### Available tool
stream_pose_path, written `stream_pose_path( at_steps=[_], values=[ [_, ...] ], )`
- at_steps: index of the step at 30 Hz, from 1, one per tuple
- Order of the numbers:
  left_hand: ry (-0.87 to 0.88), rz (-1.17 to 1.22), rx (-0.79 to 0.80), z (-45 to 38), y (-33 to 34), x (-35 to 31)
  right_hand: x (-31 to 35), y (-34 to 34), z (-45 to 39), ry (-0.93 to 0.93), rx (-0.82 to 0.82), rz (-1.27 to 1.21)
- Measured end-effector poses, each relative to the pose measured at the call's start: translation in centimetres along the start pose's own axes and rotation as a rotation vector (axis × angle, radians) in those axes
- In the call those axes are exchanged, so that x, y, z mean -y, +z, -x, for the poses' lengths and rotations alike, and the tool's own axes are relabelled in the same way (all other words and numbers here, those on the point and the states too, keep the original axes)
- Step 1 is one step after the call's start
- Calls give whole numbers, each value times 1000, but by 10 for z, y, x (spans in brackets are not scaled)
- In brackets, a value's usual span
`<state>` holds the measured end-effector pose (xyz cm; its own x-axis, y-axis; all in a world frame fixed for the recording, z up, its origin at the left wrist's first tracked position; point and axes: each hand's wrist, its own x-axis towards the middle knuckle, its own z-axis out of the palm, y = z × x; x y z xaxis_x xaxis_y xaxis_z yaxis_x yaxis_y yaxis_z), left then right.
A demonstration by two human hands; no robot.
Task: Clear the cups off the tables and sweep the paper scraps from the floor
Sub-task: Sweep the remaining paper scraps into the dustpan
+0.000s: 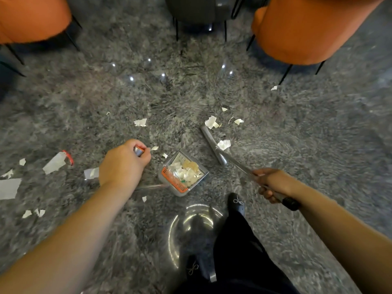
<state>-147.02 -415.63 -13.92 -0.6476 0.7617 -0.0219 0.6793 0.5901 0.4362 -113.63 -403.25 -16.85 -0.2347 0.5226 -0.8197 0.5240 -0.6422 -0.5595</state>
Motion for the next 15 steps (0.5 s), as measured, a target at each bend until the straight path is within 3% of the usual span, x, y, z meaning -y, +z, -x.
stream_pose_path(
  at_steps=[15],
  values=[
    [49,-154,110,-148,87,-152,117,-151,-154,41,-100,-18]
  ],
)
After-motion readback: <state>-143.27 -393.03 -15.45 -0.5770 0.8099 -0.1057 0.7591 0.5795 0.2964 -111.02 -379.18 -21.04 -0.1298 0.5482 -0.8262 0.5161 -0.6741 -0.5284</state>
